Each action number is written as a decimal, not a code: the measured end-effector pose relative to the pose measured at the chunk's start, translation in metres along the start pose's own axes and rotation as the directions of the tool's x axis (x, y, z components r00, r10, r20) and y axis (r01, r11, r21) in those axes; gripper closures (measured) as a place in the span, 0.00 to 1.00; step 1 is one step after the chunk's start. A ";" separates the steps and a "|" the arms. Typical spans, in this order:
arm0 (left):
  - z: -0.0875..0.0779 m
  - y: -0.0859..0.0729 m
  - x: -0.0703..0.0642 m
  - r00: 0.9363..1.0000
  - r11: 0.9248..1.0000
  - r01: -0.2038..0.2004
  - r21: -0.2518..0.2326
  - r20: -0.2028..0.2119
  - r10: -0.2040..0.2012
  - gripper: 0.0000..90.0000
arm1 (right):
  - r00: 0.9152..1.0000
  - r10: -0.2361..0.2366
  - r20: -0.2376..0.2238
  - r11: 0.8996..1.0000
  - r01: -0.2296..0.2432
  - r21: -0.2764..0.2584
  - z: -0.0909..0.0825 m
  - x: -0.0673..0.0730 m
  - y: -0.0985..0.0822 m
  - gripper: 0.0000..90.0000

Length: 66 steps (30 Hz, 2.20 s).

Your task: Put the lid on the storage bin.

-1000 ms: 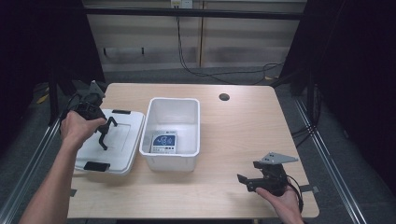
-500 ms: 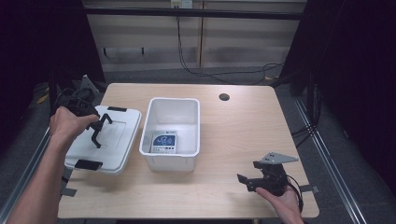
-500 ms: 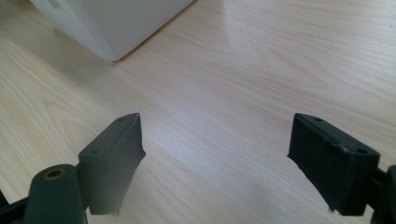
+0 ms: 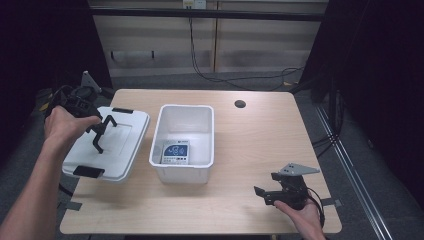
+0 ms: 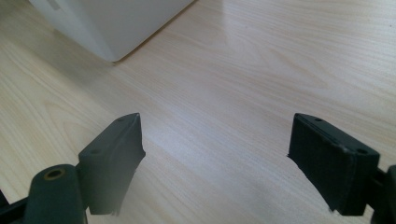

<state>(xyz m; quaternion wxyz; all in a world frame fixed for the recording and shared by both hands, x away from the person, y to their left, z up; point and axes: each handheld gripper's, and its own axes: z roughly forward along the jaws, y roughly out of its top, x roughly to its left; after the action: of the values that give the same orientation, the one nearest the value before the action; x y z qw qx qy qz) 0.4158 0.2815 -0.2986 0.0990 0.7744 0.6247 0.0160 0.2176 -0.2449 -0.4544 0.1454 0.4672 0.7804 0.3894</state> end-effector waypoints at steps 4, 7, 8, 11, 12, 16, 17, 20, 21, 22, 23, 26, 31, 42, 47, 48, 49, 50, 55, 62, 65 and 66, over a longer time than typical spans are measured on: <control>-0.009 0.003 -0.008 1.000 1.000 -0.004 -0.018 -0.004 0.004 0.95 | 1.000 0.000 -0.001 1.000 0.000 0.001 0.000 0.000 0.000 0.19; -0.012 0.004 -0.012 1.000 1.000 -0.015 -0.013 -0.013 0.014 0.95 | 1.000 0.001 0.000 1.000 -0.001 0.000 0.000 0.000 0.000 0.19; -0.014 0.004 -0.013 1.000 1.000 -0.021 -0.013 -0.016 0.021 0.95 | 1.000 0.003 0.001 1.000 -0.003 0.002 0.000 0.000 0.000 0.19; -0.021 0.005 -0.017 1.000 0.999 -0.027 -0.028 -0.001 0.027 0.95 | 1.000 0.001 0.001 1.000 -0.001 0.001 0.000 0.000 0.000 0.19; -0.024 0.006 -0.019 0.999 0.999 -0.033 -0.035 -0.003 0.033 0.95 | 1.000 0.001 0.001 1.000 -0.001 0.001 0.000 0.000 0.000 0.19; -0.030 0.006 -0.024 0.999 0.998 -0.045 -0.034 -0.022 0.044 0.95 | 1.000 0.002 0.001 1.000 -0.002 0.001 0.000 -0.001 0.000 0.19; -0.032 0.006 -0.025 0.998 0.998 -0.052 -0.035 -0.023 0.051 0.95 | 1.000 0.003 0.003 1.000 -0.003 -0.001 0.000 -0.001 0.000 0.19; -0.041 0.007 -0.028 0.998 0.997 -0.056 -0.057 -0.006 0.056 0.95 | 1.000 0.003 0.002 1.000 -0.003 0.001 0.000 -0.001 0.000 0.19; -0.043 0.007 -0.030 0.998 0.997 -0.057 -0.060 -0.005 0.057 0.95 | 1.000 0.004 0.002 1.000 -0.004 -0.002 0.000 -0.001 0.000 0.19; -0.043 0.007 -0.030 0.998 0.997 -0.057 -0.060 -0.005 0.057 0.95 | 1.000 0.004 0.002 1.000 -0.004 -0.002 0.000 -0.001 0.000 0.19; -0.046 0.008 -0.032 0.997 0.996 -0.073 -0.051 -0.013 0.072 0.95 | 1.000 0.004 0.002 1.000 -0.004 -0.001 0.000 -0.001 0.000 0.19; -0.051 0.010 -0.038 0.997 0.995 -0.076 -0.058 -0.014 0.076 0.95 | 1.000 0.005 0.001 1.000 -0.005 -0.001 0.000 -0.001 0.000 0.19; -0.053 0.015 -0.057 0.994 0.992 -0.108 -0.063 0.008 0.109 0.95 | 1.000 0.004 0.001 1.000 -0.004 -0.001 0.000 -0.001 0.000 0.19; -0.038 0.028 -0.101 0.984 0.984 -0.177 -0.030 0.027 0.178 0.94 | 1.000 0.003 0.002 1.000 -0.003 -0.002 0.000 -0.002 -0.001 0.19; -0.035 0.032 -0.118 0.987 0.987 -0.156 -0.039 0.033 0.158 0.95 | 1.000 0.003 0.002 1.000 -0.003 -0.002 -0.001 -0.001 -0.001 0.19; -0.034 0.033 -0.120 0.988 0.988 -0.149 -0.042 0.037 0.150 0.95 | 1.000 0.004 0.002 1.000 -0.004 -0.002 -0.001 -0.001 -0.001 0.19; -0.034 0.033 -0.123 0.988 0.988 -0.149 -0.043 0.041 0.150 0.95 | 1.000 0.003 0.003 1.000 -0.003 -0.004 -0.001 -0.001 -0.001 0.19; -0.034 0.033 -0.123 0.988 0.988 -0.149 -0.043 0.041 0.150 0.95 | 1.000 0.003 0.003 1.000 -0.003 -0.004 -0.001 -0.001 -0.001 0.19; -0.028 0.036 -0.132 0.988 0.989 -0.147 -0.027 0.042 0.148 0.95 | 1.000 0.006 0.002 1.000 -0.006 -0.004 -0.001 -0.001 -0.001 0.19; -0.022 0.036 -0.143 0.994 0.996 -0.085 -0.041 0.065 0.088 0.95 | 1.000 0.006 -0.002 1.000 -0.006 0.000 -0.001 -0.002 0.000 0.18; -0.021 0.037 -0.151 0.995 0.997 -0.062 -0.041 0.070 0.065 0.95 | 1.000 0.012 -0.003 1.000 -0.012 0.001 -0.001 -0.002 0.000 0.18; -0.020 0.037 -0.152 0.995 0.997 -0.060 -0.045 0.072 0.063 0.95 | 1.000 0.010 -0.004 1.000 -0.010 0.001 -0.001 -0.002 -0.001 0.18</control>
<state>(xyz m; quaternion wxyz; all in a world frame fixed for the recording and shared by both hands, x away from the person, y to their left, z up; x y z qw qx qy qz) 0.4154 0.1293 -0.2576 0.1377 0.7909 0.5962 0.0038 0.2178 -0.2471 -0.4545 0.1419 0.4703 0.7785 0.3907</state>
